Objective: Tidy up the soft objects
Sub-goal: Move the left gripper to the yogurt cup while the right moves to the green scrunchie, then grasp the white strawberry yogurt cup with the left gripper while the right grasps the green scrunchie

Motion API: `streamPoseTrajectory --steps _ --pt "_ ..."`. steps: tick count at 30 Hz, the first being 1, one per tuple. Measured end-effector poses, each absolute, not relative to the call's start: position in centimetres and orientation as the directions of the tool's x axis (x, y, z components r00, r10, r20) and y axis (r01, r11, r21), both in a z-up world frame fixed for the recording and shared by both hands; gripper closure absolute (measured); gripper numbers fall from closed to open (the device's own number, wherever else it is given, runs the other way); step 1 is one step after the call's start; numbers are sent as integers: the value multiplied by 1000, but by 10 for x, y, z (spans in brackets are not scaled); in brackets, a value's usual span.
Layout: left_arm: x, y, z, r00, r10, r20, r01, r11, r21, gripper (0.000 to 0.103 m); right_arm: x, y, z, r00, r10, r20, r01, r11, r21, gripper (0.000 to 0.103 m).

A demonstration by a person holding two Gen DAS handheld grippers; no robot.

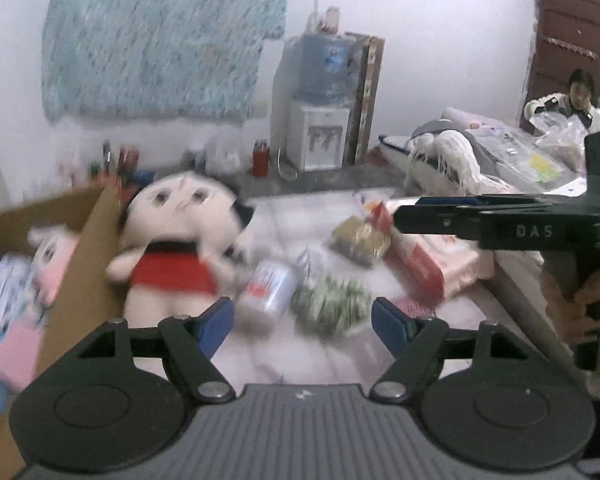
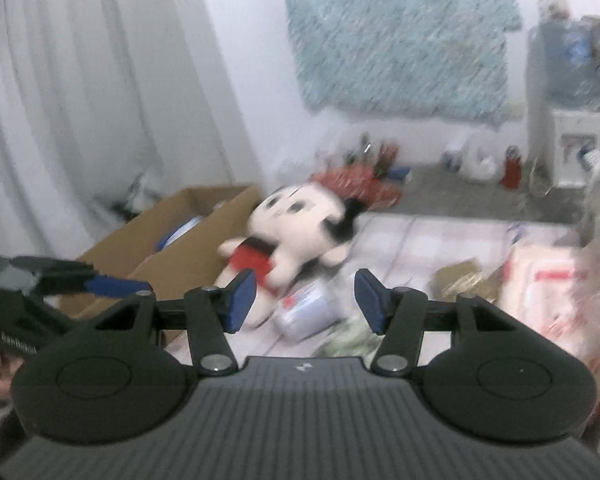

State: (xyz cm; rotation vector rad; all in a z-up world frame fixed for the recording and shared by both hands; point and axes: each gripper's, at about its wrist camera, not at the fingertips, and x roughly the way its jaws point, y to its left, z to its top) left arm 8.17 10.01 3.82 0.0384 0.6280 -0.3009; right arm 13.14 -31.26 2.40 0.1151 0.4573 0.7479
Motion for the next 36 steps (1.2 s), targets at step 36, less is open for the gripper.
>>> streamPoseTrajectory --steps 36 --pt "220 113 -59 659 -303 -688 176 952 -251 46 175 -286 -57 694 573 -437 -417 814 405 46"
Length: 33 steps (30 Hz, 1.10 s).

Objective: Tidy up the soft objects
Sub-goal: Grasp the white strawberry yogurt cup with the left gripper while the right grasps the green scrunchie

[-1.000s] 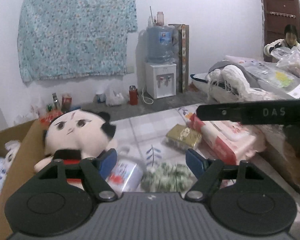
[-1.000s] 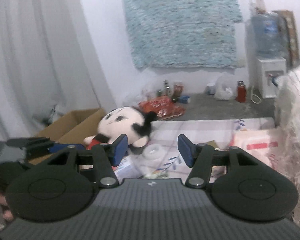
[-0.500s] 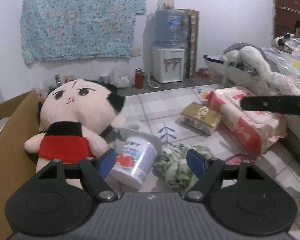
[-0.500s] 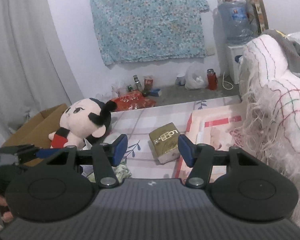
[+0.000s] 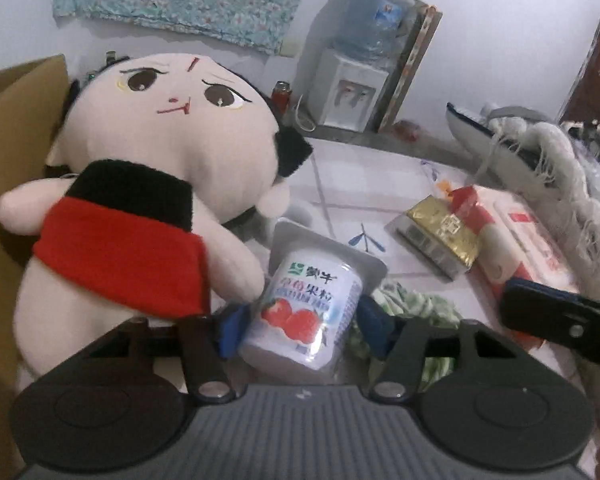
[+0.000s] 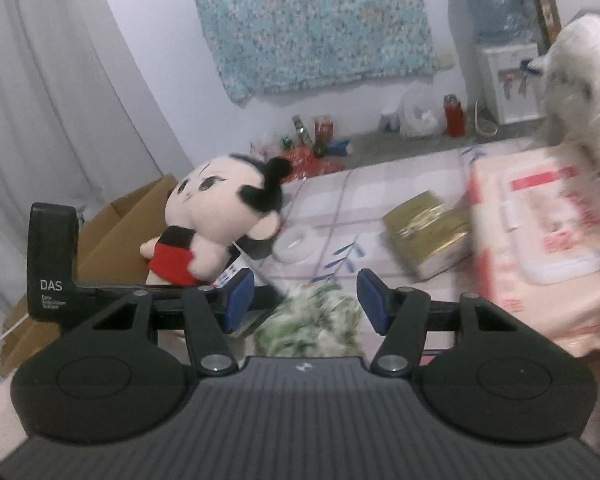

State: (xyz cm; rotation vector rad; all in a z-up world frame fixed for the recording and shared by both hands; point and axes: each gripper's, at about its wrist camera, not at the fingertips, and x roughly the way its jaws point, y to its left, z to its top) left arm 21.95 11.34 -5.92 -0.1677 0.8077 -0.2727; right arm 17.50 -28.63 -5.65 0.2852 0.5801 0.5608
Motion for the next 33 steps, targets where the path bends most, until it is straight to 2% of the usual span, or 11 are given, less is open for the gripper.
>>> streamPoseTrajectory --steps 4,12,17,22,28,33 --pt "207 116 -56 648 -284 -706 156 958 -242 50 179 -265 -67 676 577 -458 -444 815 372 46" --pt "170 125 -52 619 -277 -735 117 958 -263 51 191 -264 -82 656 561 -505 -421 827 372 46" --pt "158 110 -51 631 -225 -743 159 974 -161 50 192 -272 -82 673 542 -503 -396 839 373 46" --pt "158 119 -46 634 -272 -724 159 962 -222 47 190 -290 -77 699 532 -478 -372 842 392 46" --pt "162 124 -48 634 -288 -718 156 956 -247 52 193 -289 -82 681 526 -510 -354 846 398 46" --pt "164 125 -50 633 -288 -719 156 957 -246 53 196 -267 -88 633 555 -539 -411 832 373 46"
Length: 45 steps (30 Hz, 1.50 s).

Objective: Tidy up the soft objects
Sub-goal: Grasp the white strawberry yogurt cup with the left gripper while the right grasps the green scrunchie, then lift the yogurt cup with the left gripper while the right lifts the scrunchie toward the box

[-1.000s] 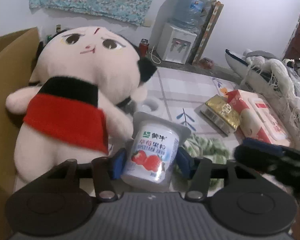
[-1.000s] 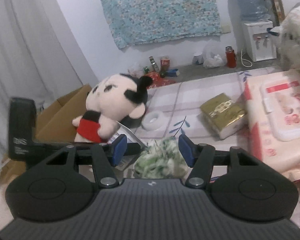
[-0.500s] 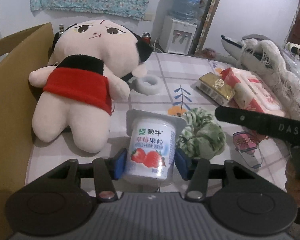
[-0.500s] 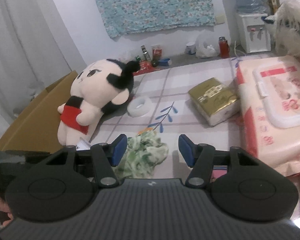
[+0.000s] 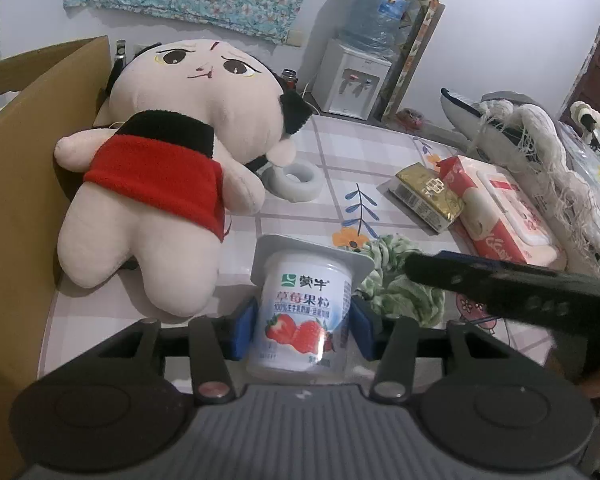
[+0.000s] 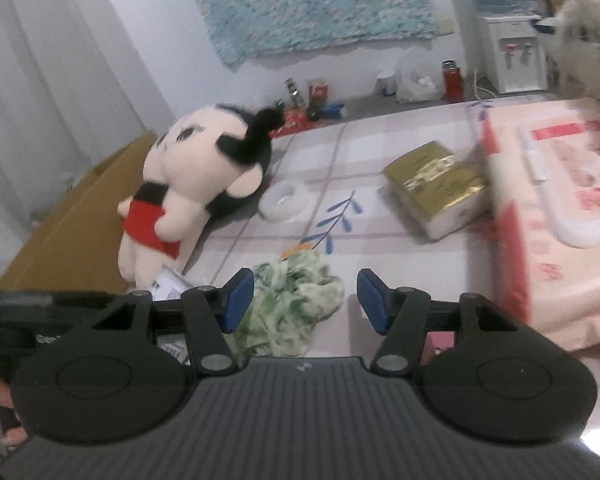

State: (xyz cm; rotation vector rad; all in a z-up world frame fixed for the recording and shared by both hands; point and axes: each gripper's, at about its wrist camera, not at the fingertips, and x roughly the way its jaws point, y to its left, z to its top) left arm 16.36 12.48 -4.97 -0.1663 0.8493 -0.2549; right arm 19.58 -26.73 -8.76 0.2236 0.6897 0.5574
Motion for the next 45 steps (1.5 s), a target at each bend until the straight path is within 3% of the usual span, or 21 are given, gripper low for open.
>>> streamPoseTrajectory --steps 5,6,8,10,18,23,24,26,29,34,45 --pt "164 124 -48 630 -291 -720 149 955 -256 53 201 -248 -97 619 527 -583 -438 847 302 50" --pt "164 124 -47 630 -290 -721 149 956 -255 53 201 -245 -97 621 514 -592 -436 854 285 54" --pt "164 124 -47 631 -289 -720 149 956 -253 53 201 -244 -95 632 473 -614 -403 877 260 77" --pt "164 123 -47 632 -286 -720 152 957 -247 52 204 -248 -95 614 486 -623 -394 872 292 81" --pt "161 116 -48 651 -261 -713 148 965 -219 52 194 -236 -96 641 444 -626 -420 885 198 75" --pt "159 105 -52 663 -219 -716 159 976 -152 52 183 -219 -98 681 379 -626 -448 893 53 74" --pt "160 103 -53 663 -212 -718 158 977 -142 52 182 -219 -98 686 375 -624 -444 895 50 74" --pt "162 100 -57 662 -202 -722 156 979 -130 52 183 -222 -98 691 365 -624 -419 906 66 85" --pt "162 99 -59 667 -201 -718 160 979 -126 53 186 -229 -97 692 364 -623 -382 917 111 89" --pt "159 93 -58 671 -197 -715 185 978 -95 56 178 -230 -98 728 317 -608 -340 937 81 89" --pt "129 81 -43 677 -219 -703 253 966 -58 57 147 -284 -74 794 314 -520 -249 949 193 89"
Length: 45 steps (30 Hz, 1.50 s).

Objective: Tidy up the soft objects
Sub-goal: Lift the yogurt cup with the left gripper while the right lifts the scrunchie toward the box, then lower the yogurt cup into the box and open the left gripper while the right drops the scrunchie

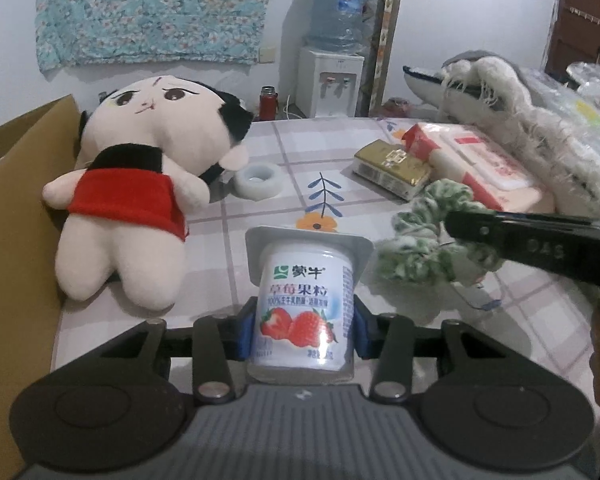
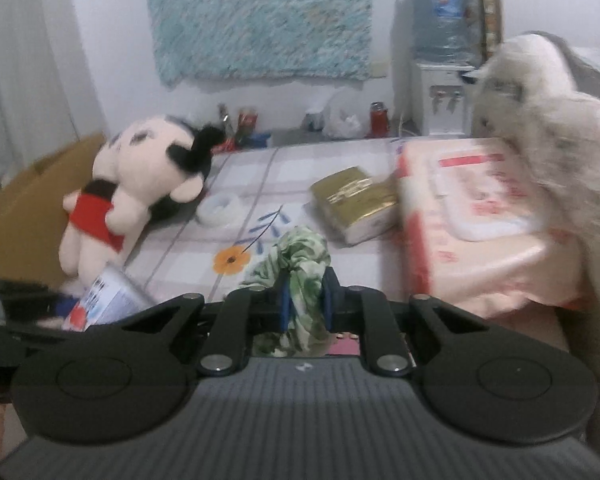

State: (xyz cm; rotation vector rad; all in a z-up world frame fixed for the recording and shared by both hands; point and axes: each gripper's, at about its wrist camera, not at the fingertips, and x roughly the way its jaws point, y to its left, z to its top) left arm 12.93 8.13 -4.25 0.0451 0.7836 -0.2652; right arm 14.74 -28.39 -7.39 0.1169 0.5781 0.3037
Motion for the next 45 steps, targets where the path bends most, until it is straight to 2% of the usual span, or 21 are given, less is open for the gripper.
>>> streamPoseTrajectory --steps 5,11,16,20,23,28,30,35,40,42,44,45 --pt "101 100 -13 709 -230 -667 235 968 -84 57 122 -296 -50 806 367 -465 -282 928 245 89" --pt "60 147 63 789 -234 -567 200 972 -124 57 99 -258 4 763 534 -363 -455 844 283 89" --pt "33 213 121 855 -135 -502 108 991 -82 57 102 -195 38 668 674 -316 -592 738 323 89" --pt "40 280 123 815 -23 -579 1 999 -38 57 108 -134 51 588 745 -317 -670 667 325 89" --pt "57 330 93 718 68 -693 -87 996 8 57 110 -89 50 520 788 -330 -712 613 341 89" --pt "72 388 37 550 94 -830 -163 987 3 57 116 -27 41 411 825 -389 -759 546 354 89" --pt "80 399 22 485 116 -867 -151 987 48 57 119 -4 37 379 825 -419 -770 532 352 89" --pt "103 411 1 331 194 -923 -107 980 168 55 114 50 20 292 815 -501 -797 497 343 89" --pt "116 429 -19 146 214 -966 -67 976 206 50 108 83 10 242 799 -551 -823 469 320 88" --pt "113 428 -12 129 207 -970 -25 978 206 22 104 93 9 226 796 -561 -835 455 309 88" --pt "106 424 4 190 242 -952 6 969 247 26 103 100 10 215 789 -575 -850 442 288 87" --pt "100 421 13 231 260 -938 27 961 274 38 103 102 9 214 782 -585 -854 440 277 87"
